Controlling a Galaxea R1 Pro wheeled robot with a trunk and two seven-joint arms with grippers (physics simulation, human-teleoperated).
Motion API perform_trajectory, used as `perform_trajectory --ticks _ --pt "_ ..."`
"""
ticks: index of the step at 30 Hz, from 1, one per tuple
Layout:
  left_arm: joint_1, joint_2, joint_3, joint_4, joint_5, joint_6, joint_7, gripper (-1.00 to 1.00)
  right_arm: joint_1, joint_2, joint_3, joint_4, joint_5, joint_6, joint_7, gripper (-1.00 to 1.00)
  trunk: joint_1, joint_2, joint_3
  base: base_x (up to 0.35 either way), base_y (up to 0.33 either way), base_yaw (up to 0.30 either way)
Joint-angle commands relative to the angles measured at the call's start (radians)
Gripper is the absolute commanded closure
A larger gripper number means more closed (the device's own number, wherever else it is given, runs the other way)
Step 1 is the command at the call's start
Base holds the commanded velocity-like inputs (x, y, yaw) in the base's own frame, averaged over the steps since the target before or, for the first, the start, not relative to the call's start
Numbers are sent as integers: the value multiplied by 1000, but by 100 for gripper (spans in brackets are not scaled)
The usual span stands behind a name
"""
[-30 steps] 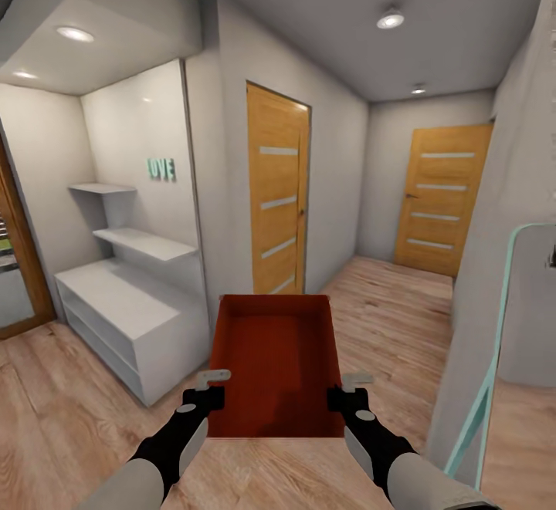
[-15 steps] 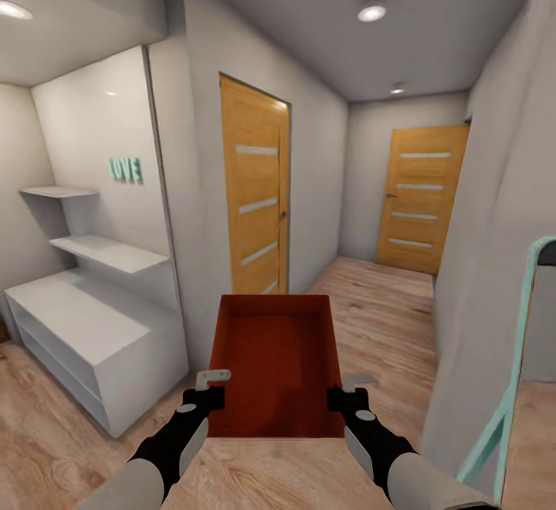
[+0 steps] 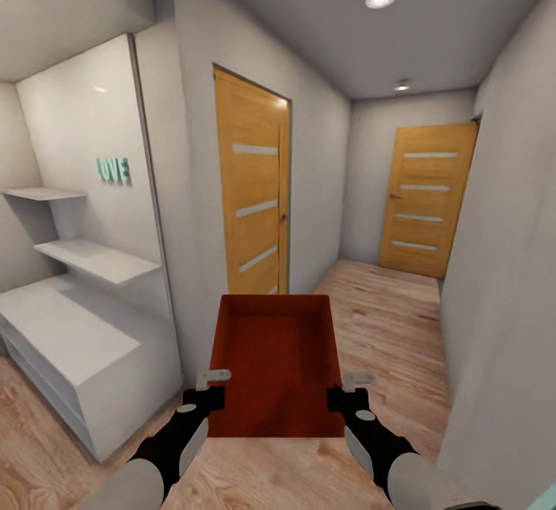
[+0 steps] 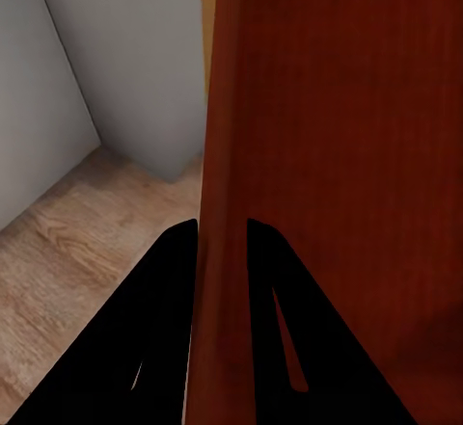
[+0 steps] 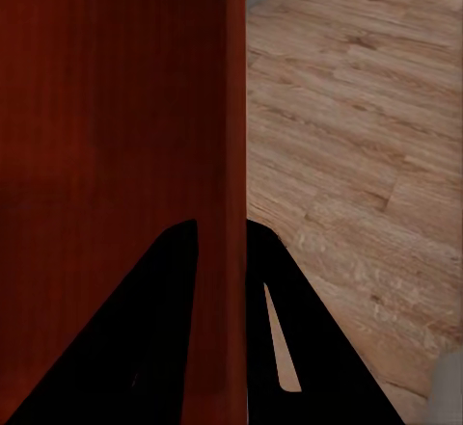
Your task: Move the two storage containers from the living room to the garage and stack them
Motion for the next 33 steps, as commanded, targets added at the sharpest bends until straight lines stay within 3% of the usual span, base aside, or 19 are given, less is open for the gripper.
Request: perform_trajectory --ticks 1,26,33 --pt "-1 0 57 -24 40 7 37 100 0 0 3 2 -9 -2 -6 100 1 -1 0 323 0 0" --pt "-1 0 57 -24 40 7 37 100 0 0 2 2 -9 -1 -6 100 1 -1 0 323 0 -2" --pt "-1 0 57 -24 40 7 37 100 0 1 3 2 -9 0 -12 100 1 -1 0 323 0 -215"
